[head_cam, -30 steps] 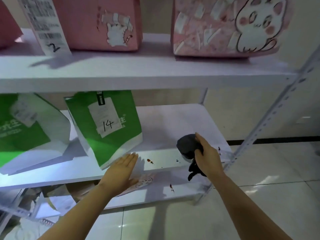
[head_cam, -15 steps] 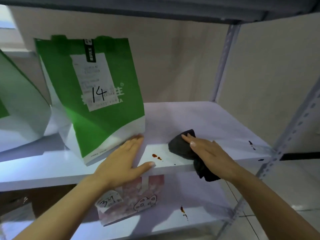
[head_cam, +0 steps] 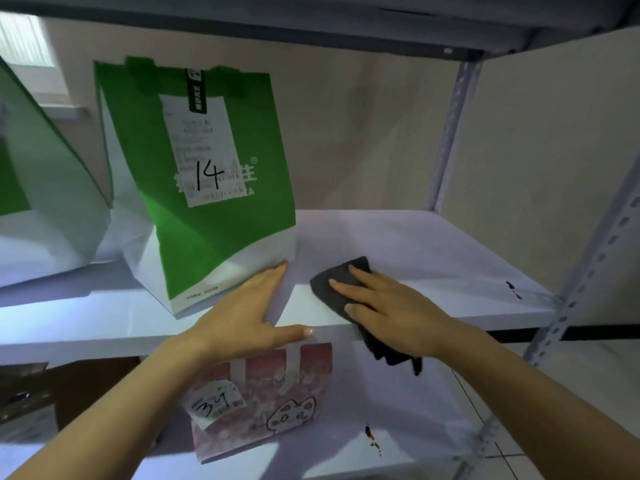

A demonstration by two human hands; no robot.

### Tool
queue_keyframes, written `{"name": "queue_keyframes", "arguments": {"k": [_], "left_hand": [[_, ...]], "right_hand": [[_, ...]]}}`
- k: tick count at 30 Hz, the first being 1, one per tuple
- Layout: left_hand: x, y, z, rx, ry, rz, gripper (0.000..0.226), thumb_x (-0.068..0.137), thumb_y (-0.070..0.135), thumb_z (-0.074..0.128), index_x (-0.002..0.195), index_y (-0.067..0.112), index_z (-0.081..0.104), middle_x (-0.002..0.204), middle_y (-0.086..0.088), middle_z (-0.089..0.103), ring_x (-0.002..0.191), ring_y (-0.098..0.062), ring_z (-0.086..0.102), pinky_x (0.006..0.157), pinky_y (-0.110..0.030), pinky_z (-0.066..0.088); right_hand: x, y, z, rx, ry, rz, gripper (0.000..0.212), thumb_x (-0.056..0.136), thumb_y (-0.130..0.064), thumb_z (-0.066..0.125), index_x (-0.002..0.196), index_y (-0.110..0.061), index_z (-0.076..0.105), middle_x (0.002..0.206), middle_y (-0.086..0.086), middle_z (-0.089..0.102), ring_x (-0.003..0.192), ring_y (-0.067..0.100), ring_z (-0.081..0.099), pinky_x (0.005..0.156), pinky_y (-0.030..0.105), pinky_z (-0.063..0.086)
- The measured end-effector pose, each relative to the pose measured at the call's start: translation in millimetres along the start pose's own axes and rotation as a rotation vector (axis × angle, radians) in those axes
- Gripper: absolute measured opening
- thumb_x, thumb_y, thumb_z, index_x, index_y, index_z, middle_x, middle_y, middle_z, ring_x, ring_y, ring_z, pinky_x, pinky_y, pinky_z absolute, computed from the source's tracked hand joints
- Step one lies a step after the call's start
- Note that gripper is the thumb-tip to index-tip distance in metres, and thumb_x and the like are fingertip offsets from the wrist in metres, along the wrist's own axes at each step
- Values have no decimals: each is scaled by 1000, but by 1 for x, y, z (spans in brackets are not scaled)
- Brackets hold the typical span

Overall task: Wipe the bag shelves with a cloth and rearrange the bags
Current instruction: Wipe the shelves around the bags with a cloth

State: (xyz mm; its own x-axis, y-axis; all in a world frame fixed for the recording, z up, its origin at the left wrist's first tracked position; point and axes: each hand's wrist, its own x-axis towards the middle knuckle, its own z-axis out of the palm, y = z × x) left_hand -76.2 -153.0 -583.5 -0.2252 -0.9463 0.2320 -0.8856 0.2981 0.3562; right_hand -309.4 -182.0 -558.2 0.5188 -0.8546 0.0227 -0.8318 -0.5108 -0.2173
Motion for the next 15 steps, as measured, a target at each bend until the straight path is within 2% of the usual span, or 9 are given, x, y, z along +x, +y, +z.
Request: {"name": "queue_keyframes", "arguments": {"k": [2, 5, 7, 10, 15], "left_hand": [[0, 0, 1, 27, -3, -2, 111, 69, 81, 47, 152, 25, 0, 159, 11, 4, 145, -5, 9, 114, -24, 14], [0, 2, 4, 85, 29, 6, 112, 66, 88, 35, 152, 25, 5, 159, 10, 12, 144, -5, 16, 114, -25, 19], [-1, 4, 4, 131, 34, 17, 111, 66, 88, 32, 152, 23, 8, 158, 8, 18, 142, -7, 21, 112, -24, 21], [-1, 6, 3, 220, -13, 35, 110, 67, 87, 32, 152, 21, 9, 158, 5, 18, 142, -10, 21, 113, -25, 20], [4, 23, 6, 336, -37, 38, 112, 65, 90, 20, 153, 21, 5, 160, 4, 12, 144, -14, 18, 115, -27, 16]], "right_hand": [[12, -1, 3, -1, 5, 47, 47, 97, -53, 22, 142, -54, 15, 160, -12, 3, 145, 19, 8, 115, 50, 15], [17, -20, 12, -40, -24, -35, 49, 95, -56, 22, 143, -54, 10, 160, -11, -1, 146, 20, 4, 114, 55, 13], [6, -24, 12, -32, 12, -99, 50, 96, -53, 28, 144, -52, 15, 160, -11, 1, 145, 18, 6, 115, 50, 13], [-17, -7, 7, -11, 100, -92, 48, 98, -45, 34, 144, -47, 23, 159, -11, 10, 143, 15, 16, 112, 36, 18], [-48, 43, 8, -110, 333, 97, 45, 97, -38, 38, 143, -36, 36, 155, -4, 28, 134, 19, 35, 106, 33, 33]]}}
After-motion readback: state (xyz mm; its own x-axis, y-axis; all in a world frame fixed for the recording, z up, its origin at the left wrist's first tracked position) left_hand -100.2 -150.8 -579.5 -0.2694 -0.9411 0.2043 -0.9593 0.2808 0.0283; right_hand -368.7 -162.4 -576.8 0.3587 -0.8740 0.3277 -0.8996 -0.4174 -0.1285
